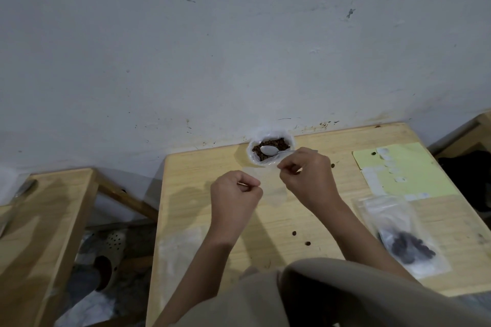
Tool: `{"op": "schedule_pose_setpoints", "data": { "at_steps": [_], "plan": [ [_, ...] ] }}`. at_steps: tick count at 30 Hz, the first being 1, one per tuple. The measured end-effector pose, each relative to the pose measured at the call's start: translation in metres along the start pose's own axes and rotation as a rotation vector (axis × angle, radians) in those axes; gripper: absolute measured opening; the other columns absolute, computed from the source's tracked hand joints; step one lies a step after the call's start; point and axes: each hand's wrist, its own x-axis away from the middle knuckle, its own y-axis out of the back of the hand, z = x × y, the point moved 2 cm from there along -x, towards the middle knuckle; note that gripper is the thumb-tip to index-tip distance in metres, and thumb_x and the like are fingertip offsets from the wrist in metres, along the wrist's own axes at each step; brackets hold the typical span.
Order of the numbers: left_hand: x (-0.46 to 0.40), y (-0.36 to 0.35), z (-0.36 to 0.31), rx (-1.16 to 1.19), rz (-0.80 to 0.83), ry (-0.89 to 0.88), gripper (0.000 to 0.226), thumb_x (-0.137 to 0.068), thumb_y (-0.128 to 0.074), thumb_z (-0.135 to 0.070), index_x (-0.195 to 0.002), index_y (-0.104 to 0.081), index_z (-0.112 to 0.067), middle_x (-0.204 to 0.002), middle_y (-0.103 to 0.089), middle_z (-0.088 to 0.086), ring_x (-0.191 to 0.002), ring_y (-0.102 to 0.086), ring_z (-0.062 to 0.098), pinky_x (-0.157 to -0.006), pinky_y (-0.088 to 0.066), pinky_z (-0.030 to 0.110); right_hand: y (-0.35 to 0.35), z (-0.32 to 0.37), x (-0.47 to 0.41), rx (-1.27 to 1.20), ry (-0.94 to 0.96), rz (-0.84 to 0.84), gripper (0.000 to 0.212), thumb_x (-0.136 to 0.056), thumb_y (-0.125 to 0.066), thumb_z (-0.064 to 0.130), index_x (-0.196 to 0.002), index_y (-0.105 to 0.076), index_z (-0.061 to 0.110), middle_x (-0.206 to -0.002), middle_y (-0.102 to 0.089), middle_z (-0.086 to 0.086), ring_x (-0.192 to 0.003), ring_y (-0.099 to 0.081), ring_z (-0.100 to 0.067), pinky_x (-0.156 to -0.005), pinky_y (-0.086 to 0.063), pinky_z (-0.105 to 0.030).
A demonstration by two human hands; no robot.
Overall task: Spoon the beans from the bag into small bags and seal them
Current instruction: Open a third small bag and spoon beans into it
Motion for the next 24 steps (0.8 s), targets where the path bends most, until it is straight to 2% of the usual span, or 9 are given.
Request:
{"op": "schedule_pose_setpoints", "data": {
  "at_steps": [4,8,12,13,15,16,18,20,24],
  "plan": [
    [0.000,-0.003,-0.004,-0.018,0.018,-0.037,0.014,-0.070,-0.069,0.000,-0.070,-0.069,-0.014,-0.055,-0.063,-0.007,-0.048,-0.058,-0.001,-0.050,-0.043,0.009,0.001,-0.002,0.001,0.085,0.035,0.145,0.023,-0.076,-0.063,-0.005,-0.079,-0.076,0.013,-0.083,-0.066,-0.001,-0.067,-0.060,-0.013,-0.066,-0.051,-0.026],
    [0.001,-0.010,-0.007,0.002,0.010,-0.101,0.017,-0.073,-0.073,-0.004,-0.068,-0.066,-0.020,-0.063,-0.065,-0.007,-0.053,-0.060,-0.001,-0.052,-0.043,0.009,-0.001,0.000,0.004,0.086,-0.071,0.259,0.014,-0.080,-0.067,0.009,-0.088,-0.075,0.017,-0.091,-0.067,0.006,-0.068,-0.056,-0.006,-0.066,-0.045,-0.018],
    [0.006,-0.012,-0.007,0.166,0.110,-0.198,0.021,-0.074,-0.079,-0.011,-0.078,-0.061,-0.021,-0.083,-0.067,-0.003,-0.071,-0.065,0.006,-0.063,-0.051,0.019,0.002,0.001,0.001,-0.024,-0.183,0.216,0.017,-0.066,-0.083,0.013,-0.080,-0.072,0.016,-0.072,-0.064,0.006,-0.060,-0.056,-0.005,-0.061,-0.046,-0.022],
    [0.007,-0.011,-0.005,0.175,0.146,-0.234,0.029,-0.071,-0.082,-0.015,-0.087,-0.060,-0.023,-0.094,-0.065,-0.007,-0.081,-0.065,0.006,-0.070,-0.052,0.021,0.004,0.001,0.000,-0.069,-0.200,0.200,0.018,-0.064,-0.084,0.010,-0.077,-0.072,0.015,-0.066,-0.062,0.006,-0.055,-0.054,-0.003,-0.058,-0.044,-0.021],
    [0.005,-0.008,0.004,0.023,0.159,-0.359,0.064,-0.060,-0.088,-0.033,-0.112,-0.050,-0.030,-0.121,-0.051,-0.017,-0.109,-0.053,0.003,-0.090,-0.044,0.018,0.011,-0.001,-0.003,-0.164,-0.239,0.174,0.021,-0.060,-0.087,0.010,-0.073,-0.072,0.015,-0.059,-0.059,0.007,-0.048,-0.049,0.000,-0.052,-0.041,-0.014],
    [0.003,-0.009,0.010,-0.095,0.161,-0.412,0.086,-0.054,-0.087,-0.045,-0.125,-0.040,-0.032,-0.134,-0.039,-0.018,-0.122,-0.041,0.001,-0.099,-0.036,0.018,0.013,-0.001,-0.005,-0.200,-0.256,0.169,0.023,-0.057,-0.089,0.011,-0.071,-0.072,0.016,-0.058,-0.059,0.008,-0.047,-0.049,0.000,-0.051,-0.040,-0.012],
    [-0.003,-0.011,0.023,-0.324,0.155,-0.463,0.120,-0.046,-0.078,-0.065,-0.144,-0.015,-0.034,-0.149,-0.015,-0.019,-0.138,-0.015,0.004,-0.113,-0.019,0.028,0.018,0.000,-0.008,-0.230,-0.275,0.176,0.024,-0.056,-0.089,0.011,-0.070,-0.071,0.018,-0.058,-0.059,0.008,-0.046,-0.049,0.002,-0.051,-0.039,-0.009],
    [-0.010,-0.013,0.035,-0.433,0.135,-0.456,0.132,-0.046,-0.070,-0.072,-0.148,0.000,-0.029,-0.156,-0.005,-0.011,-0.143,-0.004,0.008,-0.117,-0.007,0.040,0.021,0.002,-0.010,-0.217,-0.278,0.203,0.023,-0.060,-0.086,0.006,-0.072,-0.071,0.018,-0.059,-0.059,0.008,-0.047,-0.049,0.003,-0.051,-0.039,-0.007],
    [-0.020,-0.014,0.045,-0.495,0.118,-0.470,0.125,-0.049,-0.064,-0.072,-0.149,-0.011,-0.017,-0.152,-0.020,-0.002,-0.141,-0.013,0.016,-0.114,-0.012,0.053,0.025,0.002,-0.010,-0.188,-0.294,0.253,0.025,-0.061,-0.081,0.003,-0.071,-0.067,0.021,-0.062,-0.059,0.006,-0.049,-0.050,0.002,-0.052,-0.041,-0.010]
  ]
}}
